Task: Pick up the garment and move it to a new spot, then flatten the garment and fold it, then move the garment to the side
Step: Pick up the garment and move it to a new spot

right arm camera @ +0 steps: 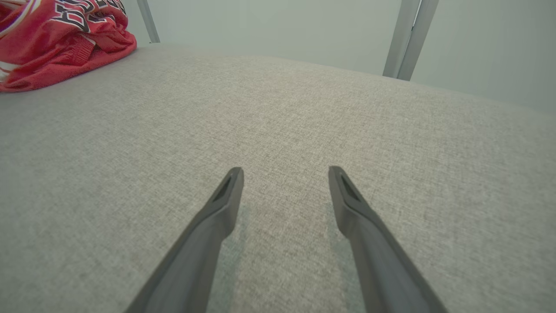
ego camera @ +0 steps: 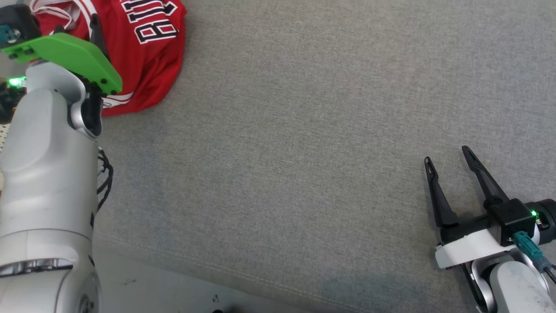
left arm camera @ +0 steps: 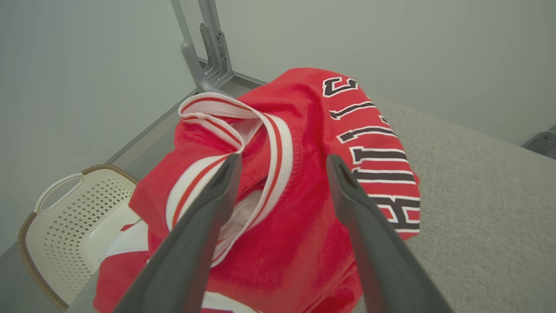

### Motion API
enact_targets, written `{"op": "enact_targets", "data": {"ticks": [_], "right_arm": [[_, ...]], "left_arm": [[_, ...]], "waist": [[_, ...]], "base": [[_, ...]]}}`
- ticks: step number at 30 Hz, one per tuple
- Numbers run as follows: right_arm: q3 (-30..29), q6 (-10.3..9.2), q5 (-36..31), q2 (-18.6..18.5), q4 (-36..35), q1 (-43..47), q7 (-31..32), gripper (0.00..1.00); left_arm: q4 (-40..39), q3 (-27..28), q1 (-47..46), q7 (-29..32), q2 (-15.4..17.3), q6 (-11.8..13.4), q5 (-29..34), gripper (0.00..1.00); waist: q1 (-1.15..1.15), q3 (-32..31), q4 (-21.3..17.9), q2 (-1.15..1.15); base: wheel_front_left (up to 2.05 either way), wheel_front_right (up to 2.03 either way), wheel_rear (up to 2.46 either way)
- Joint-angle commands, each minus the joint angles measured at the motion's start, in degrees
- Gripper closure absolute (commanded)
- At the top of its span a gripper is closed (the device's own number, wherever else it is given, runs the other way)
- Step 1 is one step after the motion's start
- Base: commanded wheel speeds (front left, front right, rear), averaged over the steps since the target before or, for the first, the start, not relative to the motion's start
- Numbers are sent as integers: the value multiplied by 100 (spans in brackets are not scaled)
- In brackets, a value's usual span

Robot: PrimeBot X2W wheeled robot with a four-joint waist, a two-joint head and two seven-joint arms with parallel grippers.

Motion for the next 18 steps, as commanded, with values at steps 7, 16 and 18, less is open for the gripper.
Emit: {"op": "enact_targets", "data": {"ticks": [7, 16, 18], "right_arm": [[-27, -1, 57, -11, -23, -213, -27, 0], [-57, -1, 67, -110, -128, -336, -17, 0], [-79, -1, 58, -119, -150, -339, -15, 0]], "left_arm": [[860, 88, -693, 368, 405, 106, -118, 0], [1321, 151, -987, 423, 581, 188, -204, 0], [1399, 107, -976, 443, 612, 232, -171, 0]], "waist": [[-1, 417, -568, 0], [-1, 739, -845, 0], [-1, 803, -885, 0]], "base": [[0, 0, 0], [0, 0, 0], [0, 0, 0]]}}
